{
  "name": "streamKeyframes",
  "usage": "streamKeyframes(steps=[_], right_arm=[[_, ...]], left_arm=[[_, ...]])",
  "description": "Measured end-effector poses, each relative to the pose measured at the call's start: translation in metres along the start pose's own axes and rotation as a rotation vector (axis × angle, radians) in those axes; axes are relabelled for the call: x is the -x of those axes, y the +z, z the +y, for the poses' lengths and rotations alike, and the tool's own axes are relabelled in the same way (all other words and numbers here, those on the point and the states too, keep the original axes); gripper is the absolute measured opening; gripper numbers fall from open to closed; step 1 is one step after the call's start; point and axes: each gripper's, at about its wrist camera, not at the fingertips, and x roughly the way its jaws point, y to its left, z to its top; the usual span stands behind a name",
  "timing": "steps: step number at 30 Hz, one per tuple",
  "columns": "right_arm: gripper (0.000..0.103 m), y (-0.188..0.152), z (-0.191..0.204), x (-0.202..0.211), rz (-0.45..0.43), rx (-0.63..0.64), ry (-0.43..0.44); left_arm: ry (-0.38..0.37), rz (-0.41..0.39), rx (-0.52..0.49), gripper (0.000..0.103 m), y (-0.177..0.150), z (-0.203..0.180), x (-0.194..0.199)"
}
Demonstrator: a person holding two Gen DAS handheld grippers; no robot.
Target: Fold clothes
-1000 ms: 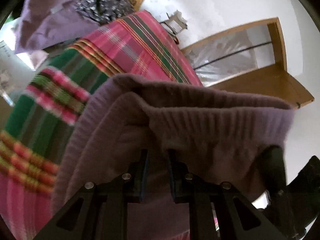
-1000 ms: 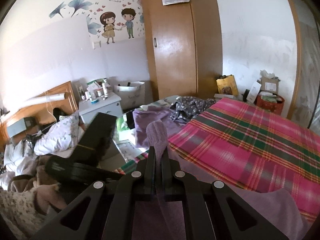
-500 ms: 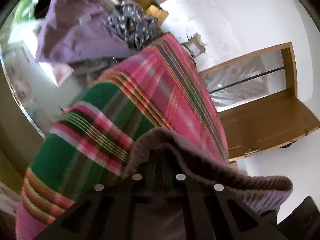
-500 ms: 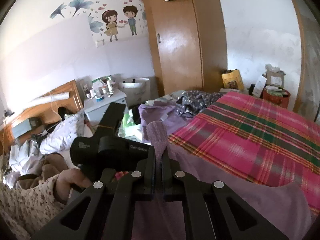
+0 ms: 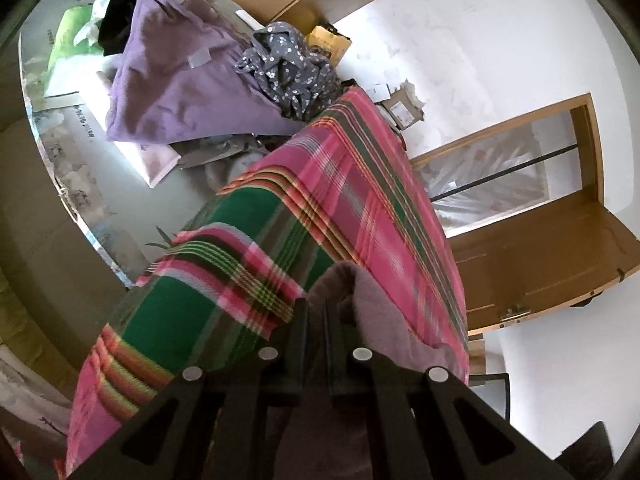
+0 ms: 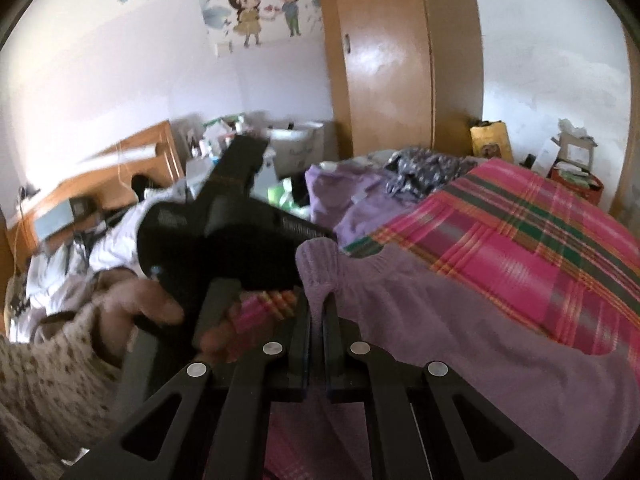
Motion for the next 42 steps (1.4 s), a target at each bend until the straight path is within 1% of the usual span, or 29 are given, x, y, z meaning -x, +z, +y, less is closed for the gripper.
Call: streamKeyframes(steps=[3, 9, 15, 18, 20, 23, 26, 29, 32, 35, 37, 40, 42], right_arm=[[0.005, -0.007, 0.002, -0.008, 0.029, -0.010, 0.015], [0.005, -0.022, 0.014, -0.023, 0.084, 0.013, 0.020], [0.006, -0.028, 0.020, -0.028, 0.098, 0.020, 0.006], [0.008, -0.030, 0.023, -0.029, 0.101, 0.024, -0.003], [0.009, -0.031, 0.024, -0.029, 0.102, 0.027, -0.009], [0.013, -0.032, 0.026, -0.029, 0.102, 0.024, -0.010], [0.019, -0.034, 0.029, -0.028, 0.110, 0.017, 0.005], [0.024, -0.037, 0.033, -0.027, 0.116, 0.019, 0.007], [0.028, -0.039, 0.035, -0.023, 0.115, 0.010, 0.018], [0.029, -0.039, 0.035, -0.017, 0.104, -0.009, 0.029], [0.029, -0.039, 0.034, -0.009, 0.084, -0.021, 0.035], [0.029, -0.036, 0.029, 0.002, 0.028, -0.053, 0.034], [0.029, -0.034, 0.025, 0.000, 0.026, -0.071, 0.022]], left_arm=[[0.013, -0.011, -0.011, 0.006, -0.003, 0.000, 0.007], [0.007, -0.009, -0.002, 0.006, -0.006, 0.004, 0.015], [0.018, -0.018, -0.011, 0.008, -0.012, 0.004, 0.026], [0.027, -0.019, -0.016, 0.009, -0.015, 0.005, 0.029], [0.030, -0.015, -0.023, 0.013, -0.018, 0.005, 0.031], [0.027, -0.006, -0.009, 0.017, -0.023, 0.010, 0.033], [0.028, -0.006, 0.010, 0.018, -0.027, 0.015, 0.038], [0.021, -0.012, 0.017, 0.020, -0.032, 0.016, 0.045], [0.029, -0.008, 0.002, 0.020, -0.037, 0.013, 0.050], [0.037, 0.005, -0.007, 0.021, -0.042, 0.014, 0.054], [0.041, 0.008, -0.006, 0.021, -0.045, 0.017, 0.056], [0.044, 0.013, -0.002, 0.021, -0.051, 0.021, 0.061], [0.041, 0.017, 0.009, 0.023, -0.055, 0.024, 0.065]])
